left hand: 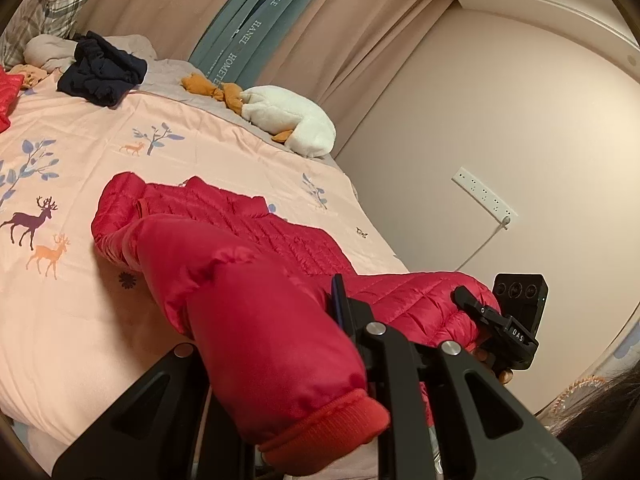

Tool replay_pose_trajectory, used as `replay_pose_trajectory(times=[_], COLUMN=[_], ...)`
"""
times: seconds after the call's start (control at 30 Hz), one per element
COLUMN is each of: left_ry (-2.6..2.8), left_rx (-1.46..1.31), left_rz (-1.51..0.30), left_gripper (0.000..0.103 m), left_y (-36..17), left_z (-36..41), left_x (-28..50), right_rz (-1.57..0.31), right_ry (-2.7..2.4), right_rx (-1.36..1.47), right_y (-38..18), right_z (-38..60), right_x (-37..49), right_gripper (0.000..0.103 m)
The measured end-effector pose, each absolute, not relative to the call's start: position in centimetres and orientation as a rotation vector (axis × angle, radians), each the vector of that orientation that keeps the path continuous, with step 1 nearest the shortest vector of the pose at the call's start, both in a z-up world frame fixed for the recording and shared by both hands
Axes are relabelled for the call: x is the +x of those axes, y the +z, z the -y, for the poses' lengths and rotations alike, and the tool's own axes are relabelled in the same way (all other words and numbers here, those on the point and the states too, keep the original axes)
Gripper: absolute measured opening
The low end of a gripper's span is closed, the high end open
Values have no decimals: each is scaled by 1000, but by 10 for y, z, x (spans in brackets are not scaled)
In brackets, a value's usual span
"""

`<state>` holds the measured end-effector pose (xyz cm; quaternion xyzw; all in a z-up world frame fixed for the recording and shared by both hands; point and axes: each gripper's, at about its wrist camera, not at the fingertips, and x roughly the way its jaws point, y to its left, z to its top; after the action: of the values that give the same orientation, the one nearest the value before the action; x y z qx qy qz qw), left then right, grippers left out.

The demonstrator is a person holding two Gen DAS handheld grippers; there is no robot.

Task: Fold large clothes
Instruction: 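Carry the held hem with both grippers further over the jacket toward the collar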

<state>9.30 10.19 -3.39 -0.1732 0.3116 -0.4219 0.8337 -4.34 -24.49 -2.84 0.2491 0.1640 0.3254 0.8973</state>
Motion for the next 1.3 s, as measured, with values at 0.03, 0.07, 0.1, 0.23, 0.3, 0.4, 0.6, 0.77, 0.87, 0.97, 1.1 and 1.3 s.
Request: replay_pose_trajectory(times=[0.03,0.07,0.1,0.23,0.3,0.4,0.6,0.77,0.87,0.97,1.1,1.3], left_ry=[-897,-900,-904,-918,-923,-928,-911,-874,-860,-828,-807,-781], left_rx=[-365,-362,-360,-352,-351,-349,-370,-366,-372,-368,-360,-342], left_rz=[-656,-652,-645,-622,-611,-601,-624,-631,-628,-630,-627,-617], left_gripper=[16,16,16,16,16,16,16,16,16,16,16,16], left_y=[-33,-33,-32,-28,-26,-26,-36,-41,-43,-44,-43,-42], left_z=[-102,-102,-102,-102,-103,-103,-104,-105,-106,-105,-101,-97], left_x=[93,93,93,94,94,95,103,109,113,121,129,137], right_rz=[-334,-328,-324,-301,-293,-292,-323,-331,-336,-340,-338,-339], right_ry=[678,683,686,705,710,706,666,628,605,586,563,525], right_rx=[515,512,512,506,502,518,551,582,583,580,583,584], right_y=[-27,-26,-25,-20,-19,-21,-32,-37,-38,-38,-39,-41], right_z=[245,245,244,244,244,247,251,255,255,254,256,261], right_x=[-43,-44,-45,-48,-50,-48,-38,-31,-25,-20,-12,-1], right_gripper=[15,15,15,15,15,15,16,18,18,18,18,18])
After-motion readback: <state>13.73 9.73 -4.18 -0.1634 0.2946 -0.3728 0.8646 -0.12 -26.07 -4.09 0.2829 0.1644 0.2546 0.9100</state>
